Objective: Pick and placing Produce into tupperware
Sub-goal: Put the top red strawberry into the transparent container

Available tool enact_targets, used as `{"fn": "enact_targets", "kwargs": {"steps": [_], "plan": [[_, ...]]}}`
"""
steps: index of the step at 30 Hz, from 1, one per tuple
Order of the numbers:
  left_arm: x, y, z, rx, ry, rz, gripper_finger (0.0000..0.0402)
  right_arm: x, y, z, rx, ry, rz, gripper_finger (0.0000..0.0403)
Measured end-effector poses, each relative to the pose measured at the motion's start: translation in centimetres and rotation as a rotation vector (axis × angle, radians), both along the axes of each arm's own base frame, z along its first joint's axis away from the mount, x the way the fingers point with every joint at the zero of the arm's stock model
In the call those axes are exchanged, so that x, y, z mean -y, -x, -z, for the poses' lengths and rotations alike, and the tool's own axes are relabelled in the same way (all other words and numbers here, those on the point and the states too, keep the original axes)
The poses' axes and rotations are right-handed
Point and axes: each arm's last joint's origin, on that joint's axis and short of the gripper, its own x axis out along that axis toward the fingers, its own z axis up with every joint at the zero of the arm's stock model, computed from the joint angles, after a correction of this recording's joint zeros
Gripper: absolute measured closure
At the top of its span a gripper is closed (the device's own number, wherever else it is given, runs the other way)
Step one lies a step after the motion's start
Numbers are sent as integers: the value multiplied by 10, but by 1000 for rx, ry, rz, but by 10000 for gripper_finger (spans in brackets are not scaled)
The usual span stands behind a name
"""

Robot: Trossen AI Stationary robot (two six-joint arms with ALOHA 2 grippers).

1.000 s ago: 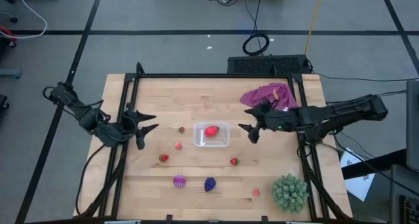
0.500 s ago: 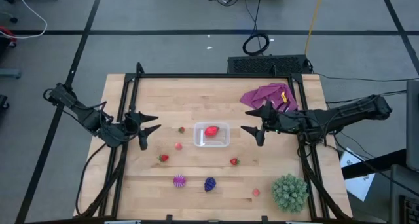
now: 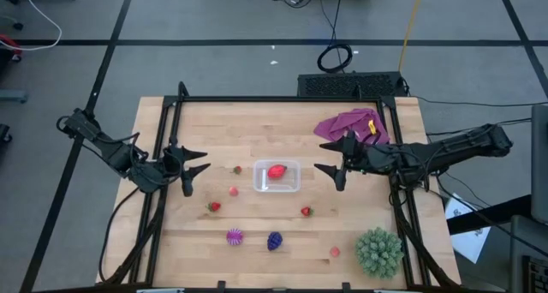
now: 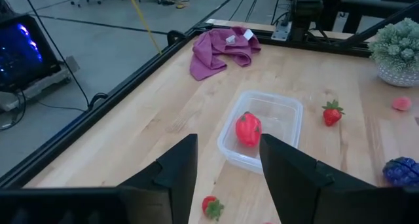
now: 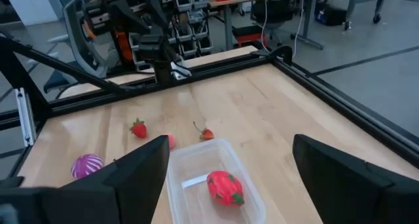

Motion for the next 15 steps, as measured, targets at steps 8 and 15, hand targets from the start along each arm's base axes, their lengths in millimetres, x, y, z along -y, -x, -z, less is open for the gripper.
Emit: {"fn": "enact_targets", "kwargs": {"steps": [8,15], "plan": [[0,0,0,-2,5,6,231,-2,-1,0,5,-19,-57,86],[1,-1,0,-4,27,26,231,-7,-1,-3,18,12,-132,86]]}}
